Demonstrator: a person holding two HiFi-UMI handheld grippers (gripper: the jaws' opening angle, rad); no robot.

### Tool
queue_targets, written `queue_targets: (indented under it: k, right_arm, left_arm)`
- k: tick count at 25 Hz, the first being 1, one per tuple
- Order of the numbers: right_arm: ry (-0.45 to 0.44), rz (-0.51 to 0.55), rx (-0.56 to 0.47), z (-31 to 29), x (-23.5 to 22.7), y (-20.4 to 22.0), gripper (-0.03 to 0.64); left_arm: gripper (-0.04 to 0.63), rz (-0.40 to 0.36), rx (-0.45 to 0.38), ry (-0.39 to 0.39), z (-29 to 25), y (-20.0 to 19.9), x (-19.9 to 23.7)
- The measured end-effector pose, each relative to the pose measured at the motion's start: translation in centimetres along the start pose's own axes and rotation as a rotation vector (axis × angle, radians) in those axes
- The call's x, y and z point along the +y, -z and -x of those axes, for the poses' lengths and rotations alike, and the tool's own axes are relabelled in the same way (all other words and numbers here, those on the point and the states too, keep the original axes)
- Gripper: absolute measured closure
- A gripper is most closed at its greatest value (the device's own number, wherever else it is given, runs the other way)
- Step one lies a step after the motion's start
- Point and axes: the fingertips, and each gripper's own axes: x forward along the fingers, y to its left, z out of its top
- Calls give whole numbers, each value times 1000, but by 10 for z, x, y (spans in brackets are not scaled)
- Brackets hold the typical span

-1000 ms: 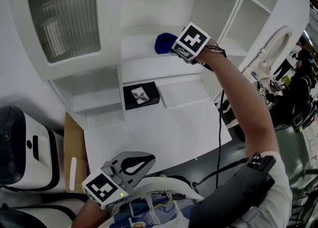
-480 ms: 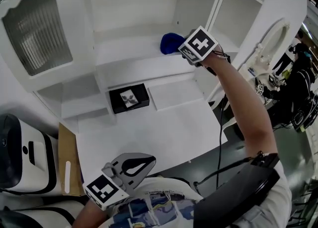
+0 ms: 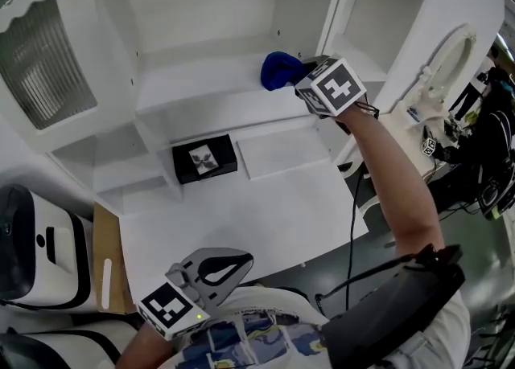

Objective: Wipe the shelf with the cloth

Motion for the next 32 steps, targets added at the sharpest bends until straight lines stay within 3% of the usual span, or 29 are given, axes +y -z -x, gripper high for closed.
queue_targets:
  k: [14, 23, 32]
  right_arm:
    - [2, -94, -272, 19, 0, 23, 549]
    - [-22, -261, -401, 16, 2, 64, 549]
    - [-147, -464, -470, 21, 49, 109, 549]
  left_arm:
    - [592, 8, 16, -52, -53, -2, 6]
    - [592, 43, 0, -139, -67, -1, 7]
    - [592, 70, 23, -258, -58, 8, 9]
